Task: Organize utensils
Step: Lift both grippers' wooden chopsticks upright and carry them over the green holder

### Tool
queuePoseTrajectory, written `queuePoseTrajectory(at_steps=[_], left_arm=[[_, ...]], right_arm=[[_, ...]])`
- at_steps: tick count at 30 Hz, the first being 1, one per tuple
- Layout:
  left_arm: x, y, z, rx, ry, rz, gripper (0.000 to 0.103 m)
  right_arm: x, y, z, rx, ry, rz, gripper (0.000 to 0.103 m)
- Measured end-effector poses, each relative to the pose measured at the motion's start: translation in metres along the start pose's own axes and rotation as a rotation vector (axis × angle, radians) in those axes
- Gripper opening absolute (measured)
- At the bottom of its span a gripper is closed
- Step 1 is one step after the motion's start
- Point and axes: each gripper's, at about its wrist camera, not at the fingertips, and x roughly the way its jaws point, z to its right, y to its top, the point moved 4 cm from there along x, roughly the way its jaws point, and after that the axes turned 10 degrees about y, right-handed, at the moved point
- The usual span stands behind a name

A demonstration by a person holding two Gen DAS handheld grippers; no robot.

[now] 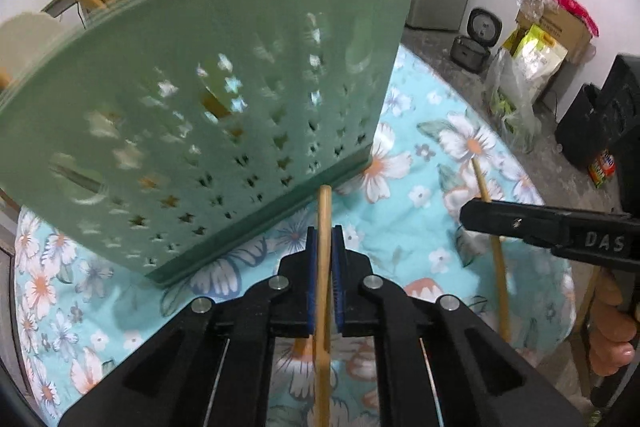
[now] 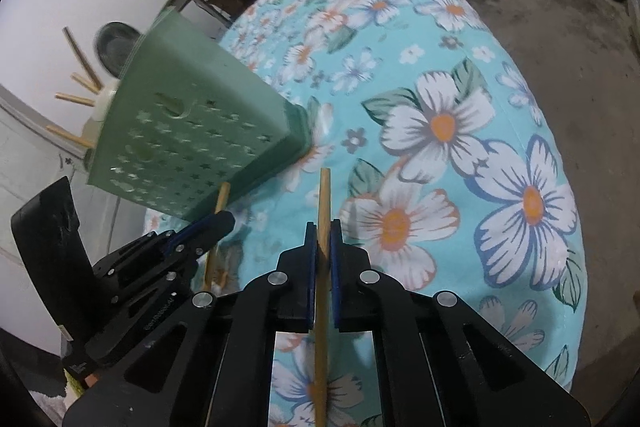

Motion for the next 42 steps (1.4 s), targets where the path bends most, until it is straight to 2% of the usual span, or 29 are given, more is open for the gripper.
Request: queuePoseTrajectory(at_steps=[6, 11, 20, 31, 37, 42], left_arm=[[-0.044, 0.009, -0.025, -0.091, -0.053, 0.076, 0.006], [-0.091, 0.026, -0.044, -0.181, -0.136, 0.163, 0.006], [-0.168, 0.063, -0.071, -0.263, -0.262, 0.353, 0.006], [-0.235, 0.134, -0.076, -0.226, -0.224, 0.65, 0.006], [-0.227, 0.156, -0.078, -0.228, -0.171, 0.707, 0.006], [-0.193, 0.163, -0.076, -0.243, -0.141, 0.684, 0.006]], right_arm=[[-0.01, 0.006, -0.03, -0.088, 0.018, 0.031, 0.004], [-0.03, 0.015, -0.052, -0.173, 0.038, 0.092, 0.004], [-0.045, 0.014, -0.055, -0.179, 0.046, 0.12, 0.004], [-0.052, 0.011, -0.055, -0.176, 0.039, 0.123, 0.004], [-0.051, 0.012, -0.052, -0.163, 0.039, 0.117, 0.004], [-0.048, 0.012, -0.049, -0.157, 0.038, 0.107, 0.004]])
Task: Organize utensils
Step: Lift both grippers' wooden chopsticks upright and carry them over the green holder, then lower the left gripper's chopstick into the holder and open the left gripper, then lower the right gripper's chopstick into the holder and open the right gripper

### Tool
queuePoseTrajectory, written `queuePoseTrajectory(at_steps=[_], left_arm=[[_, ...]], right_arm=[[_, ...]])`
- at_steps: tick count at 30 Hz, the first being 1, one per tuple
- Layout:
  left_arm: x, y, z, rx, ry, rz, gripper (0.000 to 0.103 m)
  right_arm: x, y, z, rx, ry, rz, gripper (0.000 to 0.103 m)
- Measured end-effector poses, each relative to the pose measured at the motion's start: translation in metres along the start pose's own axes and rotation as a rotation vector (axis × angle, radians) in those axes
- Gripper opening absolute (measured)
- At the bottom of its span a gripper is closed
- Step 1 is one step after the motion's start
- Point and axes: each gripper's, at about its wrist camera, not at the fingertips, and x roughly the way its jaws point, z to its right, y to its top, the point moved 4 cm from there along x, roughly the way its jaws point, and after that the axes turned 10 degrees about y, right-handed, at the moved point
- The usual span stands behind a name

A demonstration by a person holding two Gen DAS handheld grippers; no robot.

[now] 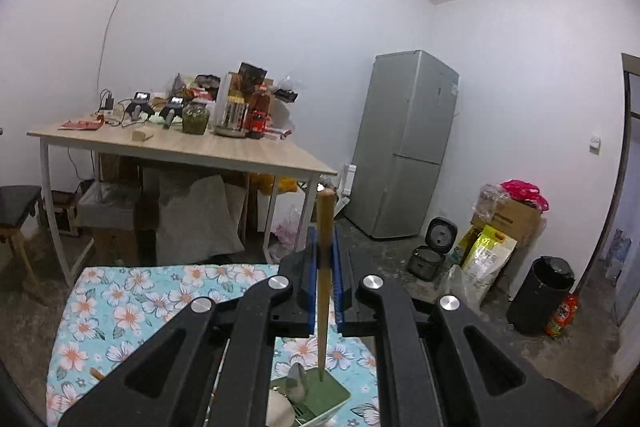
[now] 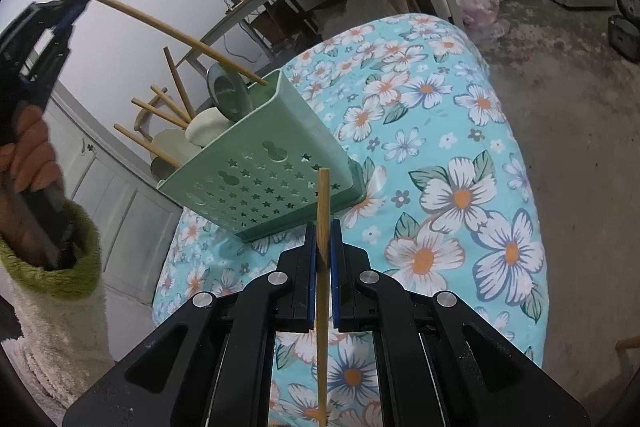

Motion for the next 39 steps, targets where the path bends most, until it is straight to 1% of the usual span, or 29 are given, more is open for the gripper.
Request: queuePoseTrajectory(at_steps=[4, 6, 12, 16, 19, 22, 24, 25, 27, 30, 31, 36, 39], left_arm=[[0.022, -0.022, -0.004, -0.005, 0.015, -0.039, 0.006], [0.029, -0.033, -0.004, 0.011, 0.03, -0.048, 0.006], [0.042, -0.062, -0.005, 0.019, 0.03, -0.105, 0.007], [0.045, -0.072, -0.006, 0.031, 0.031, -0.131, 0.008], [0.045, -0.076, -0.01, 0.019, 0.024, -0.145, 0.008], [0.043, -0.077, -0.011, 0.014, 0.023, -0.146, 0.011], [0.04, -0.076, -0.012, 0.004, 0.019, -0.144, 0.023], [0.037, -0.074, -0.013, -0.005, 0.015, -0.139, 0.026], [0.03, -0.072, -0.014, -0.018, 0.009, -0.124, 0.04], [0.016, -0.066, -0.016, -0.032, 0.012, -0.097, 0.05], [0.009, -0.065, -0.016, -0.033, 0.013, -0.088, 0.051], [-0.022, -0.064, -0.015, -0.004, 0.03, -0.045, 0.067], [-0.039, -0.072, -0.02, 0.007, 0.059, -0.04, 0.072]], right_arm=[[0.002, -0.001, 0.002, 0.003, -0.002, -0.006, 0.004], [0.003, -0.001, 0.002, 0.003, -0.002, -0.008, 0.004], [0.006, -0.003, 0.001, 0.002, 0.0, -0.02, 0.004], [0.006, -0.006, 0.0, 0.0, -0.002, -0.026, 0.004], [0.006, -0.006, -0.001, -0.001, -0.002, -0.026, 0.004], [0.005, -0.007, -0.003, -0.004, -0.003, -0.022, 0.004], [0.003, -0.006, -0.004, -0.006, -0.006, -0.018, 0.004], [0.001, -0.006, -0.004, -0.009, -0.007, -0.013, 0.004], [-0.003, -0.003, -0.007, -0.019, -0.011, -0.004, 0.004], [-0.01, 0.004, -0.011, -0.037, -0.013, 0.014, 0.004], [-0.013, 0.008, -0.013, -0.044, -0.012, 0.024, 0.004], [-0.036, 0.044, -0.038, -0.138, -0.001, 0.114, 0.004], [-0.046, 0.068, -0.057, -0.197, 0.017, 0.162, 0.004]])
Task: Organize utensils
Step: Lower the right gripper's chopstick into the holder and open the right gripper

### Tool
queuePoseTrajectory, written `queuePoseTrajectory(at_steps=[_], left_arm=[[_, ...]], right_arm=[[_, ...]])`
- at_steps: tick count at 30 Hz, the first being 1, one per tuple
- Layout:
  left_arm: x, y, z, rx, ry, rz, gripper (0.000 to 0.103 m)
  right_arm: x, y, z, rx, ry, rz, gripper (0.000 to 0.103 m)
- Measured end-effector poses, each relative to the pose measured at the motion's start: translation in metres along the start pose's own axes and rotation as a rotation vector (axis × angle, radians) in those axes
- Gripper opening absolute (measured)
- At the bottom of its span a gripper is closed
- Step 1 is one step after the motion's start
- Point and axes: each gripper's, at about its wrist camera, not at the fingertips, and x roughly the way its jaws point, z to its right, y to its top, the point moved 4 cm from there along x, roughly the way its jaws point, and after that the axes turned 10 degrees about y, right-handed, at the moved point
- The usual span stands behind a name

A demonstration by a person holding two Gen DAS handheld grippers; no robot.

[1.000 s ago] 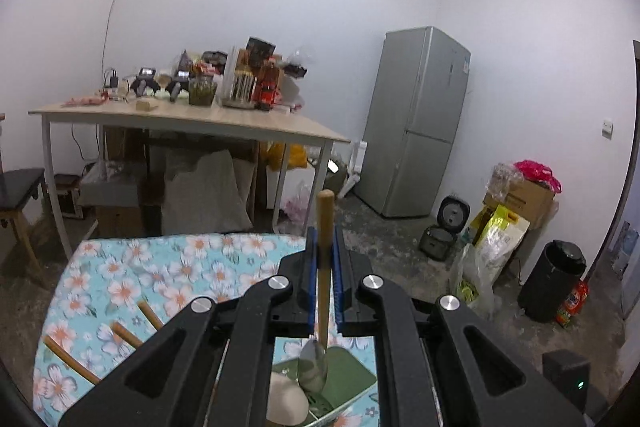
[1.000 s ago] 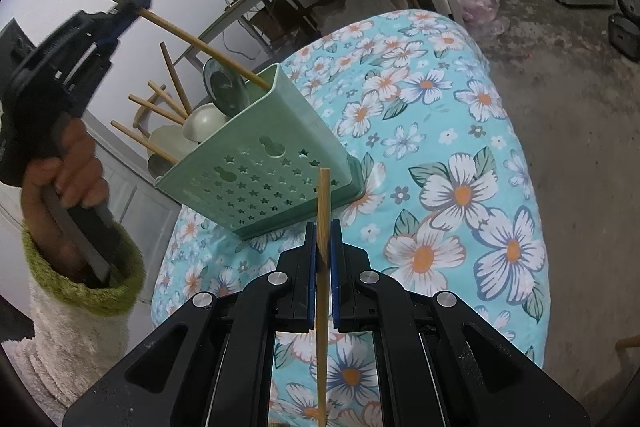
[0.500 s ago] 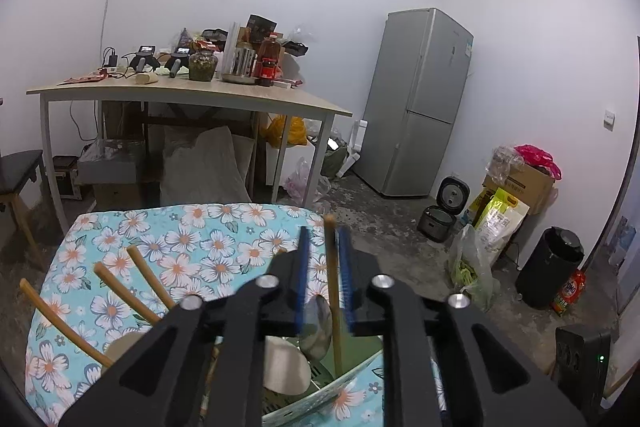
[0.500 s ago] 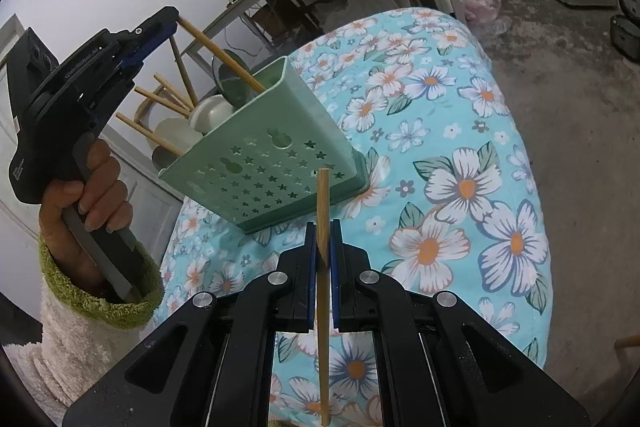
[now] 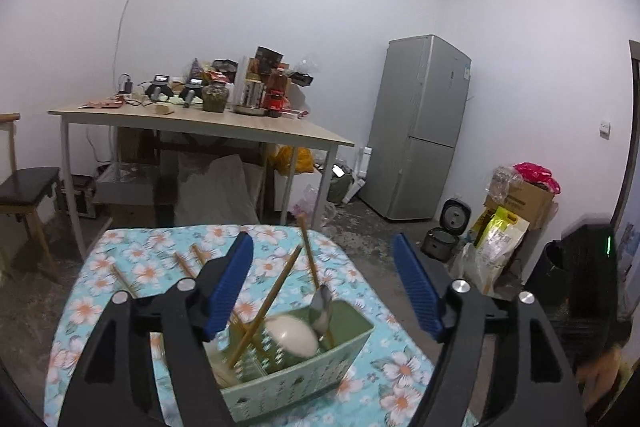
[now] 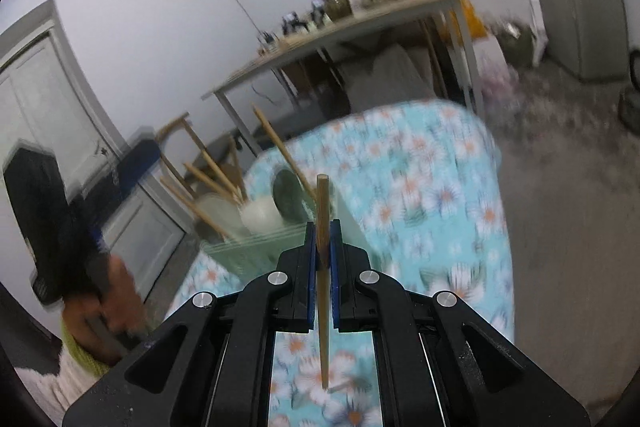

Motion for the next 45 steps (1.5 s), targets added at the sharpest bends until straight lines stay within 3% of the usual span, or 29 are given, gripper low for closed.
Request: queuePoseTrajectory(at_steps=[10, 18, 26, 37, 38, 40, 45], left_arm=[[-0.042, -0.039, -0.033, -0.034, 0.076, -0.038, 0.083], [-0.058, -0.057, -0.034, -0.014, 0.081, -0.036, 0.094], [-0.053, -0.071, -0.027, 0.041, 0.075, -0.057, 0.097], [-0.042, -0.085, -0.037, 0.015, 0.128, -0.124, 0.097], [-0.041, -0.086, -0.038, 0.008, 0.132, -0.128, 0.097], [-0.039, -0.086, -0.04, -0.003, 0.141, -0.136, 0.097], [-0.032, -0.085, -0.04, -0.011, 0.169, -0.151, 0.097]], right_arm=[[-0.009, 0.079, -0.031, -0.091, 0.069, 0.134, 0.004], [0.002, 0.119, -0.032, -0.134, 0.016, 0.226, 0.004], [0.043, 0.112, -0.017, -0.144, -0.05, 0.205, 0.004], [0.08, 0.075, -0.004, -0.097, 0.004, 0.111, 0.009], [0.083, 0.07, -0.002, -0.087, 0.008, 0.097, 0.01], [0.087, 0.063, 0.0, -0.07, 0.027, 0.072, 0.026], [0.086, 0.049, 0.005, -0.037, 0.069, 0.036, 0.05]])
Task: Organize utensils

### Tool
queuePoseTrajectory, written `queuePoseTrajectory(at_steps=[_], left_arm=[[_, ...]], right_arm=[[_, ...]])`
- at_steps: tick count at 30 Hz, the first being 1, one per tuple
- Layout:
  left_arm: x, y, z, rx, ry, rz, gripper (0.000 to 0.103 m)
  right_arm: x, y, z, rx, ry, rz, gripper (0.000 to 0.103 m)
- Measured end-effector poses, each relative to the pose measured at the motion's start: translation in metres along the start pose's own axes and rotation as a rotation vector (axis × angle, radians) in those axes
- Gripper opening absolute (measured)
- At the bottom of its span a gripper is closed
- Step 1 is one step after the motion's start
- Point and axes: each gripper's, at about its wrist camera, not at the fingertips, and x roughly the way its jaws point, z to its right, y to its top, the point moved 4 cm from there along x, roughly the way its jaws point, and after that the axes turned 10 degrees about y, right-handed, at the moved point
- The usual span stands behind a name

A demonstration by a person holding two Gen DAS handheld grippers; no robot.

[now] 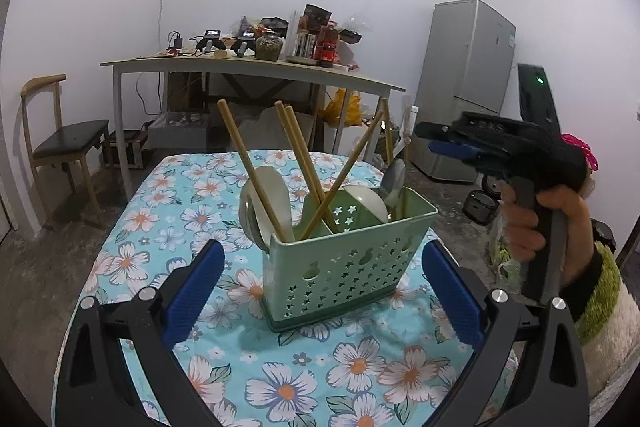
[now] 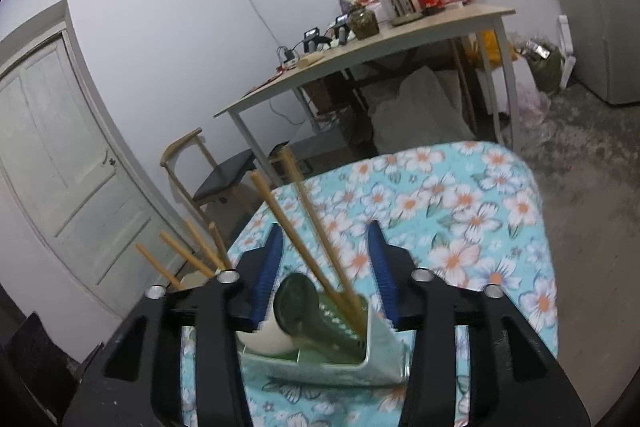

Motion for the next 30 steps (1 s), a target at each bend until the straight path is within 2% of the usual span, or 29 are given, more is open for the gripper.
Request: queuePoseTrajectory(at_steps=[2, 4, 7, 10, 12, 14, 16, 18, 20, 25, 30], left_arm=[[0.002, 0.002, 0.001, -0.005, 0.012, -0.003, 0.097], [0.003, 0.003, 0.003, -0.012, 0.015, -0.001, 0.097], [0.003, 0.006, 0.005, -0.033, 0.022, -0.001, 0.097], [0.001, 0.008, 0.007, -0.047, 0.037, 0.001, 0.097], [-0.002, 0.009, 0.008, -0.063, 0.049, 0.007, 0.097], [-0.005, 0.009, 0.009, -0.066, 0.072, 0.012, 0.097], [-0.01, 0.01, 0.012, -0.063, 0.095, 0.018, 0.097], [-0.016, 0.011, 0.014, -0.065, 0.105, 0.026, 0.097], [-0.022, 0.011, 0.016, -0.075, 0.113, 0.036, 0.097], [-0.037, 0.01, 0.025, -0.088, 0.1, 0.046, 0.097], [-0.044, 0.005, 0.035, -0.103, 0.117, 0.041, 0.097]], right_arm=[[-0.004, -0.004, -0.002, 0.002, 0.014, -0.004, 0.058], [-0.009, -0.006, -0.006, -0.004, 0.022, 0.005, 0.072], [-0.019, -0.006, -0.013, -0.031, 0.017, 0.018, 0.087], [-0.029, -0.006, -0.019, -0.036, 0.007, 0.029, 0.095], [-0.034, -0.007, -0.022, -0.046, -0.026, 0.037, 0.095], [-0.039, -0.01, -0.025, -0.048, -0.095, 0.034, 0.095], [-0.041, -0.015, -0.025, -0.014, -0.072, 0.012, 0.095], [-0.043, -0.021, -0.023, 0.067, -0.005, -0.024, 0.095], [-0.045, -0.026, -0.019, 0.128, 0.008, -0.052, 0.095], [-0.057, -0.042, -0.014, 0.206, -0.04, -0.089, 0.095], [-0.081, -0.057, -0.023, 0.121, -0.168, -0.05, 0.095]])
